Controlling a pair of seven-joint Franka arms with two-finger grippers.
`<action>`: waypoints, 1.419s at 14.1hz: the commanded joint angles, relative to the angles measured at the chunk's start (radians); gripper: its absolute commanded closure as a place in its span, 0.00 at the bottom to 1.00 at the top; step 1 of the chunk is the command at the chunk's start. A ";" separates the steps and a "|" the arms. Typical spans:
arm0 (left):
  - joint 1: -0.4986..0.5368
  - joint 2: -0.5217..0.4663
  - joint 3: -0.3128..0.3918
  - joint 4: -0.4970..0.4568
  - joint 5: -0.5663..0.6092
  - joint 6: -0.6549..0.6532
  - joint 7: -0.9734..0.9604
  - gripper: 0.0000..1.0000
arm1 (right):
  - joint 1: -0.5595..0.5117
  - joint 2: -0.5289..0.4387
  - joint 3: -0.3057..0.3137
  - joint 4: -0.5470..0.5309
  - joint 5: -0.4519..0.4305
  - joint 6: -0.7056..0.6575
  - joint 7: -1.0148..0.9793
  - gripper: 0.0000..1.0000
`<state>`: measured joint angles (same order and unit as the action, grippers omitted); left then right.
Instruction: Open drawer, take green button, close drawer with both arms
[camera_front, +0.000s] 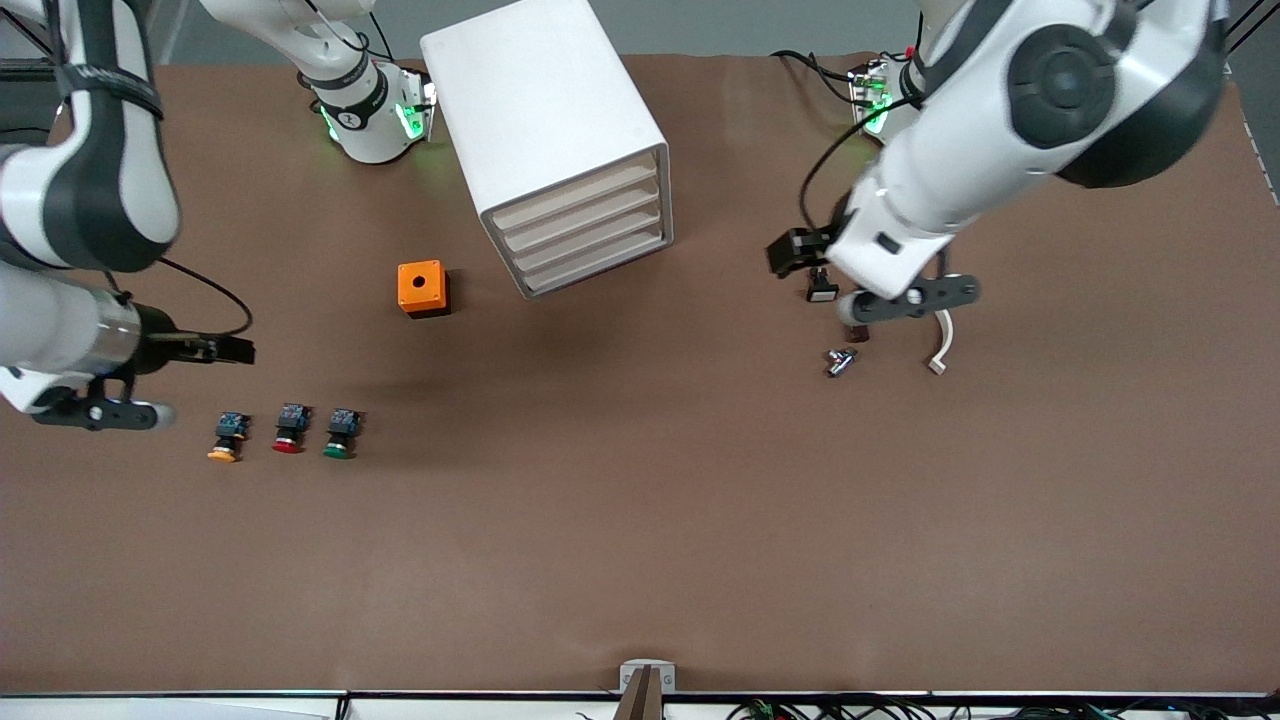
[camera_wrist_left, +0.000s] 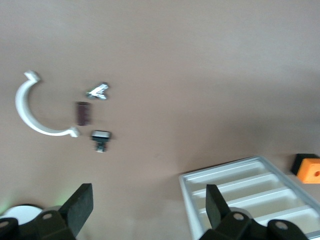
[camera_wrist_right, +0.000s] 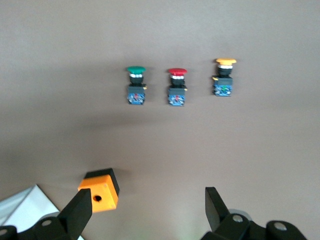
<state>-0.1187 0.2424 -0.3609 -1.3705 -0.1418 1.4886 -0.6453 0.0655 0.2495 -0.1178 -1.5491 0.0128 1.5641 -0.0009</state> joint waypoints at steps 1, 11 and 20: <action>0.098 -0.066 -0.009 -0.042 0.007 -0.056 0.136 0.01 | -0.084 -0.041 0.020 0.000 -0.011 -0.045 -0.083 0.00; 0.059 -0.288 0.321 -0.303 0.037 -0.001 0.504 0.01 | -0.111 -0.053 -0.002 0.223 -0.019 -0.183 -0.146 0.00; 0.097 -0.322 0.353 -0.328 0.128 0.229 0.518 0.01 | -0.121 -0.101 0.000 0.244 0.001 -0.280 -0.140 0.00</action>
<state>-0.0250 -0.0953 -0.0258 -1.7667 -0.0379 1.7119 -0.1466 -0.0440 0.1633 -0.1269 -1.3052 0.0081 1.3182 -0.1394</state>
